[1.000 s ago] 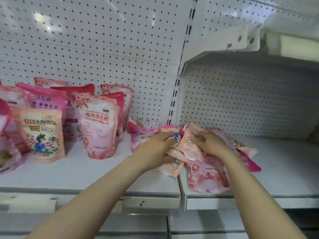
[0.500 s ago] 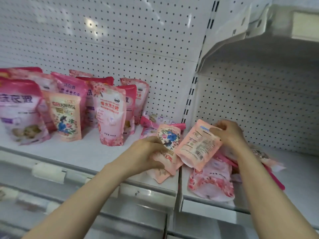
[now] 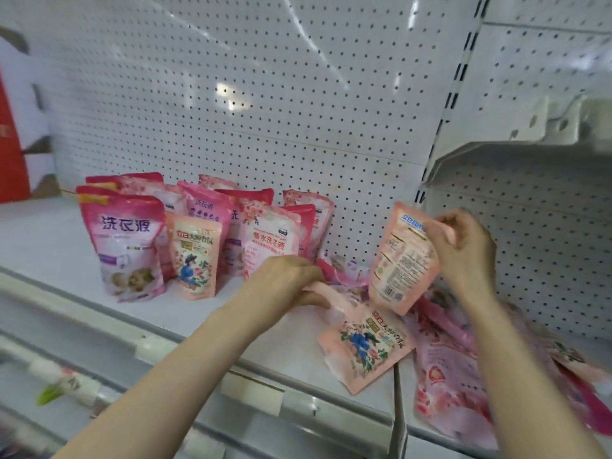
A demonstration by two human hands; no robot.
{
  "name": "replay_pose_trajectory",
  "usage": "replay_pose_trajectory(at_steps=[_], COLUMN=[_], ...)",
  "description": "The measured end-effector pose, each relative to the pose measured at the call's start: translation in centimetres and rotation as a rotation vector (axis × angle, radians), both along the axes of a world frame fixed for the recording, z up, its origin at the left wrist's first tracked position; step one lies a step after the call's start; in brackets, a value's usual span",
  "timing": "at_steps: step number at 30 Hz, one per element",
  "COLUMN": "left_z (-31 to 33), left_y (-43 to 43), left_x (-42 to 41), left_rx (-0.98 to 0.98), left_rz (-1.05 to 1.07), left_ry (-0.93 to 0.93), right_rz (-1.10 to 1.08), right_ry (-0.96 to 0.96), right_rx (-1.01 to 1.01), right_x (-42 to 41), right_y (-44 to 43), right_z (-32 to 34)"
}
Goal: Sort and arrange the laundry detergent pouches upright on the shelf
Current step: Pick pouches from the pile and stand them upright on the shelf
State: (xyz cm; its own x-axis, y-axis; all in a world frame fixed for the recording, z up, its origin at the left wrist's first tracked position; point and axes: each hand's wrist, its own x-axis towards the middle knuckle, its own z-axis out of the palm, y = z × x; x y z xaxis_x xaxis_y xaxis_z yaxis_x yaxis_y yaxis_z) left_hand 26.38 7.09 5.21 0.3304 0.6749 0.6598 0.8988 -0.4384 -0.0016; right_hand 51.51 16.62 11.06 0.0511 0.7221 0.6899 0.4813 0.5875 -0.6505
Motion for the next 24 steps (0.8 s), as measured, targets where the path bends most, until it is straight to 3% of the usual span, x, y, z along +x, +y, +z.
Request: replay_pose_trajectory(at_steps=[3, 13, 17, 24], left_z=[0.5, -0.6, -1.4, -1.7], left_y=[-0.7, -2.2, -0.9, 0.0], left_x=[-2.2, -11.0, -12.6, -14.4], left_rx=[0.131, 0.026, 0.049, 0.039], left_rz=[0.155, 0.451, 0.545, 0.510], left_ry=[-0.102, -0.499, -0.441, -0.372], right_rz=[0.112, 0.261, 0.289, 0.236], right_ry=[-0.004, -0.084, -0.203, -0.296], right_rx=[-0.026, -0.057, -0.102, -0.175], right_x=[-3.0, -12.5, -14.1, -14.2], right_y=[-0.3, -1.5, -1.0, -0.6], right_z=[-0.1, -2.9, -4.5, -5.8])
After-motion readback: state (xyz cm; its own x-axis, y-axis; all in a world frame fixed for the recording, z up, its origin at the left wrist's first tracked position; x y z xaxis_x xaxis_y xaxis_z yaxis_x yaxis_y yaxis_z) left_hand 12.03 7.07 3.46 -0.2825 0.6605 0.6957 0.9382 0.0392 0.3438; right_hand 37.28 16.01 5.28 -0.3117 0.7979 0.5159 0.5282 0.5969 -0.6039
